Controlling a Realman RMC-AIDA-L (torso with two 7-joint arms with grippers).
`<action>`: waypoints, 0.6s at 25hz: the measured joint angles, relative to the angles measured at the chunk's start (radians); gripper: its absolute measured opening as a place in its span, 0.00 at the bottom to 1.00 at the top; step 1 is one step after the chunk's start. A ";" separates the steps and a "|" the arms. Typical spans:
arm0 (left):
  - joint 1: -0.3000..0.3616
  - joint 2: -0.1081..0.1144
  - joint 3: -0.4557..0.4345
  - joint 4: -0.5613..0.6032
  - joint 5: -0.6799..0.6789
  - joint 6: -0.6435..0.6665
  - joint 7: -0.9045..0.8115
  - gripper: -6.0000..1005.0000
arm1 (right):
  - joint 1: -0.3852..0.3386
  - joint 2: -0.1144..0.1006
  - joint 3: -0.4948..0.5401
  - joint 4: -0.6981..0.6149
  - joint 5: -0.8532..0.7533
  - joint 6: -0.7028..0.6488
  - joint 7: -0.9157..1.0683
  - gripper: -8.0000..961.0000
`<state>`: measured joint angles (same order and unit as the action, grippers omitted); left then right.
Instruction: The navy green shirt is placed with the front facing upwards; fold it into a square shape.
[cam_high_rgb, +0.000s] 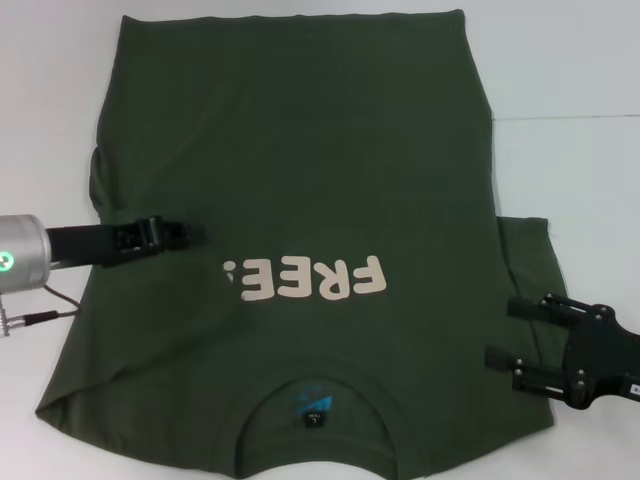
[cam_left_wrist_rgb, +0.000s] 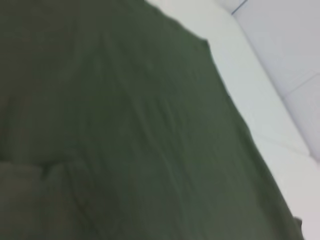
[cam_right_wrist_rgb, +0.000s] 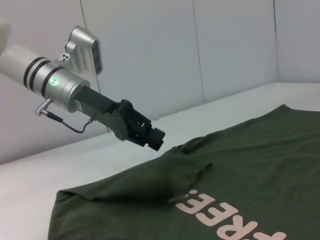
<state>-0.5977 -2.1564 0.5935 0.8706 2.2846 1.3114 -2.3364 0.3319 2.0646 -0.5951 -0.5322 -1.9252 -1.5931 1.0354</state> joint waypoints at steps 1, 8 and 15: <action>0.008 0.002 -0.002 0.000 -0.017 -0.001 0.018 0.19 | 0.001 0.000 0.000 0.000 0.000 0.000 0.000 0.81; 0.059 0.024 -0.008 0.019 -0.106 0.053 0.150 0.35 | 0.002 0.002 0.004 -0.003 0.000 -0.010 0.018 0.81; 0.149 -0.014 0.014 0.153 -0.210 0.266 0.523 0.66 | 0.033 -0.006 0.024 -0.080 0.002 -0.075 0.298 0.81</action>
<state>-0.4488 -2.1702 0.6071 1.0235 2.0743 1.5774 -1.8135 0.3644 2.0590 -0.5715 -0.6118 -1.9233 -1.6678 1.3337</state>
